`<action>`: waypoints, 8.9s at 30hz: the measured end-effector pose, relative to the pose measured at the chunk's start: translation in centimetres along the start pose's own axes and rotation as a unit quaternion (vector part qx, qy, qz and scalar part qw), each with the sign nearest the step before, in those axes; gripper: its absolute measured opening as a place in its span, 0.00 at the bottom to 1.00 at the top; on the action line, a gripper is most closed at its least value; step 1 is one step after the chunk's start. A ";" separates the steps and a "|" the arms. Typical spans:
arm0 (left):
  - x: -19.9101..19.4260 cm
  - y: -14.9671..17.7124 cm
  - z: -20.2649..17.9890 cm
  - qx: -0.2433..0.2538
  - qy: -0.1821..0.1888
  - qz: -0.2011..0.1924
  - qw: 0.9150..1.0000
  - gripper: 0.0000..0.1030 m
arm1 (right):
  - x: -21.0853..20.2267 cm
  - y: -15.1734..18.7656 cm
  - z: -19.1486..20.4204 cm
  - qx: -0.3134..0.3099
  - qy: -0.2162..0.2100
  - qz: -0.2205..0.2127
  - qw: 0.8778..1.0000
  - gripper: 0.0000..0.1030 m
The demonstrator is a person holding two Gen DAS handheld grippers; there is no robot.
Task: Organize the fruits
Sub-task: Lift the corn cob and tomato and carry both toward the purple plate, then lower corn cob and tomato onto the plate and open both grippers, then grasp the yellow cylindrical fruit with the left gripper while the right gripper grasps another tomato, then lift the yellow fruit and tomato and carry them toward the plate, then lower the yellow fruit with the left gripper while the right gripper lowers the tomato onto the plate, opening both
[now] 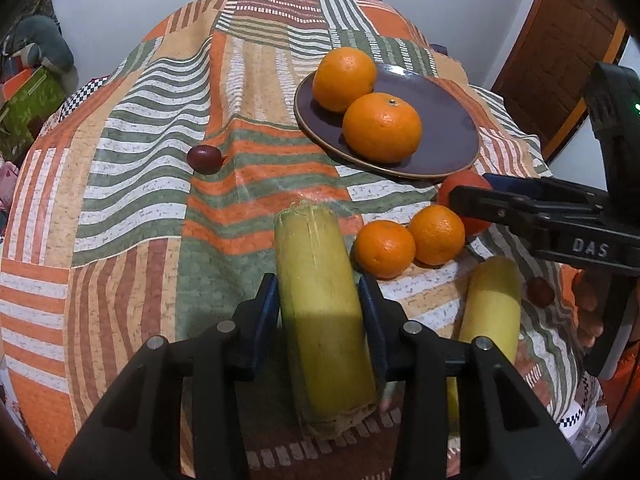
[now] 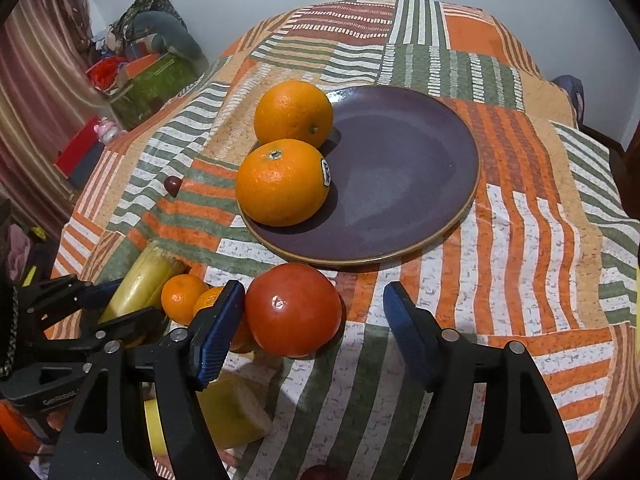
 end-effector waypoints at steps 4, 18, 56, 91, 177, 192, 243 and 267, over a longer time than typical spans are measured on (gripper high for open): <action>0.9 -0.5 -0.1 -0.004 -0.005 0.005 1.000 0.40 | -0.3 0.1 0.3 -0.005 -0.025 -0.003 1.000 0.43; -1.9 -0.8 -0.6 0.003 0.003 -0.023 1.000 0.38 | -2.8 0.8 -0.4 -0.012 0.018 -0.018 1.000 0.42; -3.7 -10.5 -10.2 0.034 0.072 -0.084 0.993 0.37 | -8.0 -3.5 -4.5 -0.018 0.084 -0.098 0.991 0.43; 7.5 -15.8 -10.9 0.008 0.057 -0.022 0.998 0.39 | -2.9 -5.5 -8.4 -0.005 0.091 -0.058 0.994 0.43; -0.3 3.4 -9.4 0.102 -0.001 0.033 0.994 0.62 | -12.2 16.1 -7.8 0.106 0.187 0.027 0.976 0.68; -0.3 3.6 -9.4 0.093 0.020 0.035 0.995 0.43 | -11.2 16.5 -8.0 0.119 0.156 0.031 0.980 0.49; -5.4 -7.4 -10.9 0.071 0.097 -0.058 0.991 0.36 | -11.5 0.6 -4.6 0.014 0.125 -0.099 0.987 0.48; 2.0 -15.0 -9.7 0.045 0.117 -0.027 0.992 0.36 | -5.1 -5.3 -6.2 -0.017 0.103 -0.091 0.990 0.48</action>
Point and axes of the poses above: each gripper's, at about its wrist camera, not at the fingertips, and x roughly the way its jaws point, z to its left, y to its underside, the point moved 1 cm from there along x, roughly the way its jaws point, and after that the axes turned 10 degrees about -x, right-handed, at the moved point
